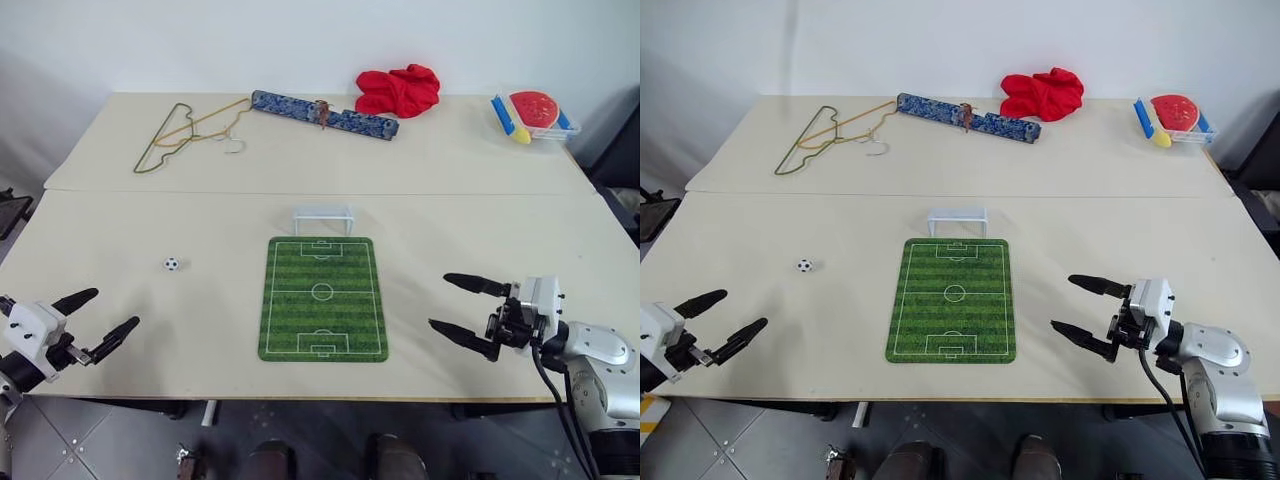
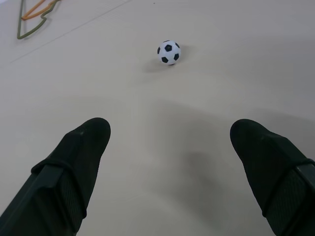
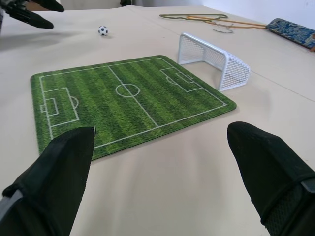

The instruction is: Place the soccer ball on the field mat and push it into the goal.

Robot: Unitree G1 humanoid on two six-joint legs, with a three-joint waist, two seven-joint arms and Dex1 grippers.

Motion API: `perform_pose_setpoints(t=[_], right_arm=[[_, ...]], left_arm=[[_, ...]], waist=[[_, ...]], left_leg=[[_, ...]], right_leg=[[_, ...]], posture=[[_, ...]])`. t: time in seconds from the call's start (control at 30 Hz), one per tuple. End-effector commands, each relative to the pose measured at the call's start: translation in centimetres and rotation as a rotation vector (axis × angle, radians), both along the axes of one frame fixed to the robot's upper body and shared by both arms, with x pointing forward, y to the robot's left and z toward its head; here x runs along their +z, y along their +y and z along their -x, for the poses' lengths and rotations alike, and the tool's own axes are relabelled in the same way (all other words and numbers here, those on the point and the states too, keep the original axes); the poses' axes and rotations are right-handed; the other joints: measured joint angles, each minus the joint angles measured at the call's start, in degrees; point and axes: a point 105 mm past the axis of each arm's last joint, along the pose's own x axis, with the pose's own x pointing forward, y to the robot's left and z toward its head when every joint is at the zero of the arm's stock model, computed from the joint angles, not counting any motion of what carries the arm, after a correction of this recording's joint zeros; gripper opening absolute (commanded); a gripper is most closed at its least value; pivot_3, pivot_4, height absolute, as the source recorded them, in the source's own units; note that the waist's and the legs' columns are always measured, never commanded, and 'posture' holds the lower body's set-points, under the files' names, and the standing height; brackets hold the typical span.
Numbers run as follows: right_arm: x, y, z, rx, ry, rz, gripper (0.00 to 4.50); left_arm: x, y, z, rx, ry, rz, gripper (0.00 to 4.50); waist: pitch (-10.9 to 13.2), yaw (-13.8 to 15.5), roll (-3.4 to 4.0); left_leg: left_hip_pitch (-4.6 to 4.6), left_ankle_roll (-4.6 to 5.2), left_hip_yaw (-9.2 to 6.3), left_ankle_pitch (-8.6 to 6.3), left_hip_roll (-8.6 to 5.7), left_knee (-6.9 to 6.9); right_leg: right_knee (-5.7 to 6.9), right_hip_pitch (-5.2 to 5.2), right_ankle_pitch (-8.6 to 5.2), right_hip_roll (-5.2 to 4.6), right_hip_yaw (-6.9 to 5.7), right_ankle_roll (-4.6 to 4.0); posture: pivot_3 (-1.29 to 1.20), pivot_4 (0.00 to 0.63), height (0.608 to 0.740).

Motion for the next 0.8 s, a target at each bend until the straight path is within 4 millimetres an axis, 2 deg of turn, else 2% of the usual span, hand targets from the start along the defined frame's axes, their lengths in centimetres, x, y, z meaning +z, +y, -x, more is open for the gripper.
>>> perform_pose_setpoints(t=[0.03,0.1,0.2,0.3,0.37,0.43,0.6,0.8], right_arm=[[1.5,1.3,0.5,0.061,-0.056,-0.06,4.5],[2.6,2.7,0.8,0.102,-0.088,-0.121,4.5],[4.0,3.7,0.7,0.08,-0.151,-0.194,4.5],[5.4,5.5,1.5,0.138,-0.205,-0.282,4.5],[5.7,6.0,1.7,0.154,-0.225,-0.298,4.5],[5.7,6.1,1.7,0.151,-0.217,-0.291,4.5],[5.1,6.0,1.8,0.155,-0.199,-0.255,4.5],[4.5,5.7,1.9,0.144,-0.176,-0.24,4.5]], left_arm=[[0.7,0.9,0.7,0.057,-0.029,0.062,4.46],[0.1,1.4,1.7,0.083,-0.008,0.143,4.46],[0.4,2.1,2.6,0.114,-0.044,0.266,4.46],[-1.6,3.6,4.2,0.251,-0.087,0.311,4.46],[-2.6,3.3,4.6,0.27,-0.083,0.327,4.46],[-2.6,2.3,4.4,0.245,-0.089,0.34,4.46],[-0.7,0.6,2.2,0.189,-0.156,0.363,4.46],[2.2,-2.5,-2.7,0.079,-0.175,0.373,4.46]], waist=[[0.0,0.0,0.0],[0.0,-0.3,0.0],[0.0,-0.5,0.01],[0.0,-0.1,0.0],[0.0,0.1,0.0],[0.0,0.3,-0.04],[-0.1,1.2,-0.21],[-0.1,1.4,-0.21]], left_leg=[[0.0,0.0,0.01,0.0,0.0,0.0],[0.01,-0.01,0.05,-0.01,0.04,-0.01],[0.07,-0.07,0.17,-0.04,0.17,-0.05],[0.07,-0.06,0.18,-0.05,0.15,0.02],[0.09,-0.07,0.18,-0.06,0.15,0.01],[0.05,-0.06,0.16,-0.06,0.14,0.01],[0.06,-0.03,0.17,-0.09,0.14,0.1],[0.07,-0.03,0.19,-0.09,0.12,0.11]], right_leg=[[0.0,-0.01,0.0,0.0,0.01,0.0],[0.01,-0.03,0.0,0.03,0.08,0.0],[0.03,-0.11,0.0,0.14,0.21,0.0],[0.04,-0.09,0.0,0.13,0.25,0.0],[0.03,-0.08,0.0,0.13,0.27,0.0],[0.03,-0.09,0.0,0.13,0.24,0.0],[0.06,-0.08,0.0,0.13,0.26,0.0],[0.11,-0.08,0.0,0.13,0.27,0.0]], posture=[[0.0,0.15,0.74],[0.0,0.15,0.74],[0.0,0.15,0.74],[0.0,0.15,0.74],[0.0,0.15,0.74],[0.0,0.15,0.74],[0.0,0.15,0.74],[0.0,0.15,0.74]])
